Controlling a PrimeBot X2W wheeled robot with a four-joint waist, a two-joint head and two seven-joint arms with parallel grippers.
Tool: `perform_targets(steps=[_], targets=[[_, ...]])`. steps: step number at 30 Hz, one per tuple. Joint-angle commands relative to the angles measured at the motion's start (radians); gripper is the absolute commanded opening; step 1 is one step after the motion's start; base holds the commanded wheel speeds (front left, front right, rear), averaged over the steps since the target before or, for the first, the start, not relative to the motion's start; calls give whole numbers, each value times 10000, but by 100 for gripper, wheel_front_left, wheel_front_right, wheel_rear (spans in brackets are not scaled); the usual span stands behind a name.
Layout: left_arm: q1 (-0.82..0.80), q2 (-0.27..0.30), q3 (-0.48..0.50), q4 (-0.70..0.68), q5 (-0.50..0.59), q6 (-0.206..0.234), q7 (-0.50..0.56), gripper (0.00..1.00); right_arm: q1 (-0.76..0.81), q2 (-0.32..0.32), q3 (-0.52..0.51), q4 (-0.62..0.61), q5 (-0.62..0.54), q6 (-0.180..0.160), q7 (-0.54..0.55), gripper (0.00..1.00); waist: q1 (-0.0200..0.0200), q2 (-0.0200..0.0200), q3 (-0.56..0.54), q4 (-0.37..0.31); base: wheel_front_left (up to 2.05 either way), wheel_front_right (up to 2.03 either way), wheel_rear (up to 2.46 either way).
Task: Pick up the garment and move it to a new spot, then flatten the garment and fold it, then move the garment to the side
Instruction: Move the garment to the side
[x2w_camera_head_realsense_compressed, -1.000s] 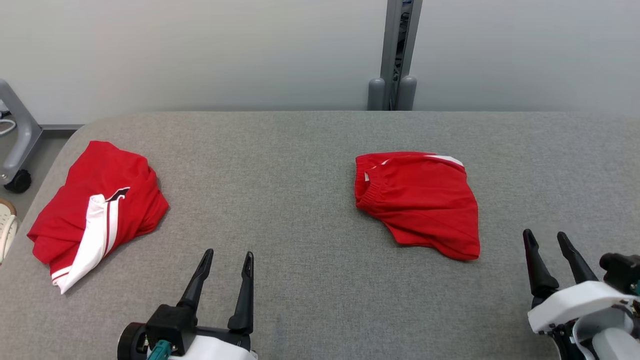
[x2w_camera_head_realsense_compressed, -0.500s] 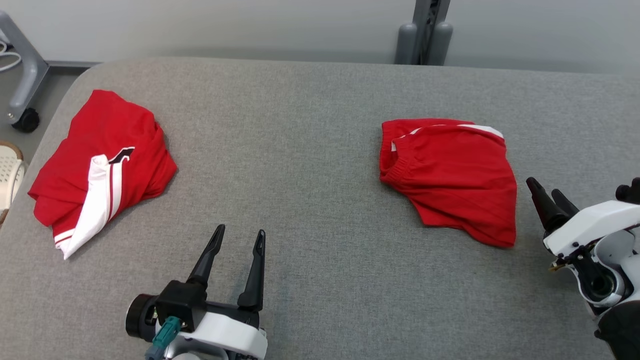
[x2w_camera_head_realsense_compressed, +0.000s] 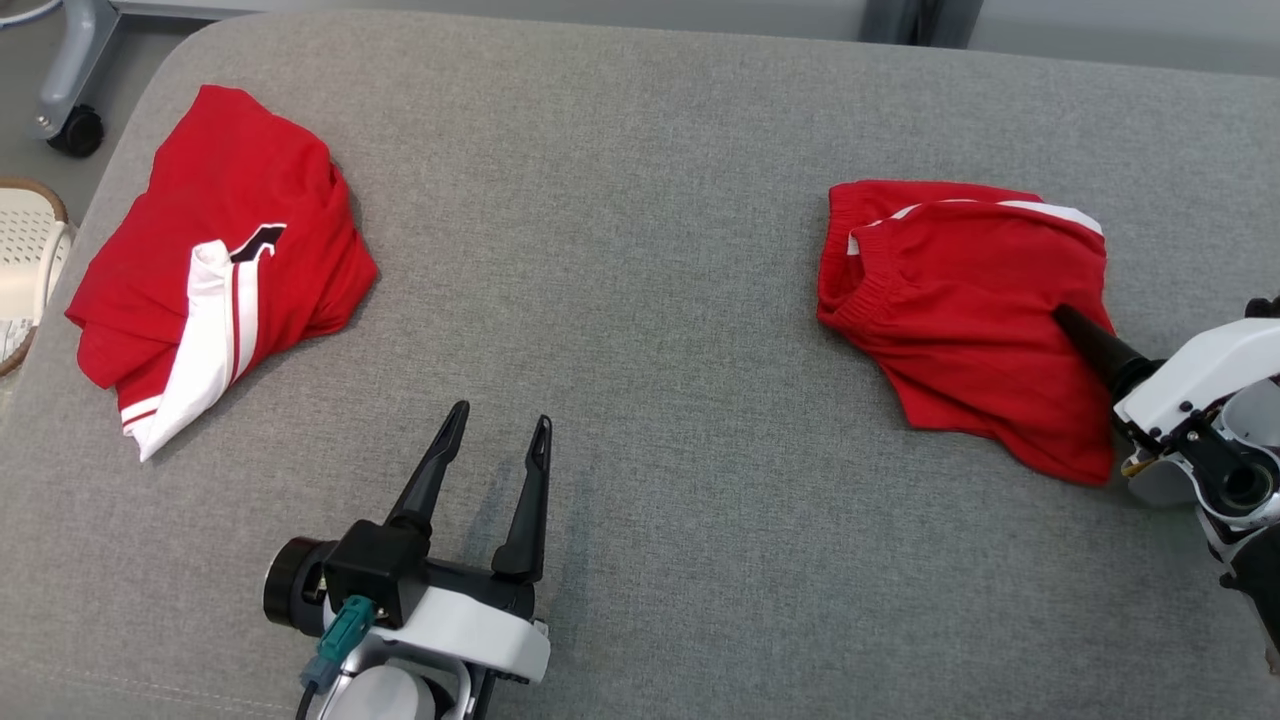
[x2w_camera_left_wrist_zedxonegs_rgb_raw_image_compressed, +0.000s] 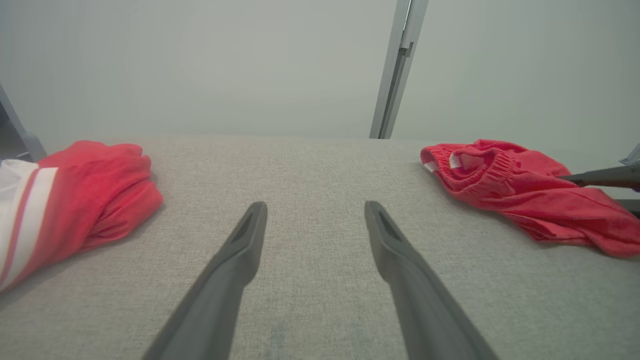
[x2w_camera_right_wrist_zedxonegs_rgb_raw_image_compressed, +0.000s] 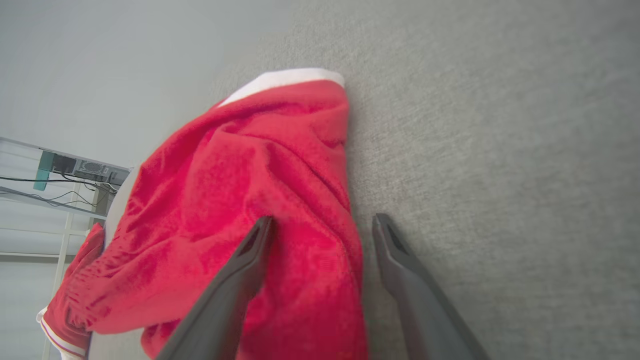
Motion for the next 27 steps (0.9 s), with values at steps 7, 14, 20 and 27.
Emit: perform_targets(steps=[7, 14, 20, 27], targets=[[-322, 40, -75, -44, 49, 55, -17, 100, -335, 152, 580, 79, 533, 1, 271, 100, 0, 0, 283, 150, 0, 0, 0], [-398, 38, -112, 4, 15, 90, -17, 100, -421, 112, 1048, -45, 769, 1, 36, 0, 0, 0, 382, 171, 0, 0, 0], [-429, 38, -138, 56, -27, 98, -17, 100, -527, -242, 1316, -114, 824, 2, -234, 0, 0, 0, 366, 122, 0, 0, 0], [-377, 38, -162, 93, -47, 80, -17, 100, -619, -1088, 1908, -30, 549, 1, -344, 0, 0, 0, 260, 11, 0, 0, 0]])
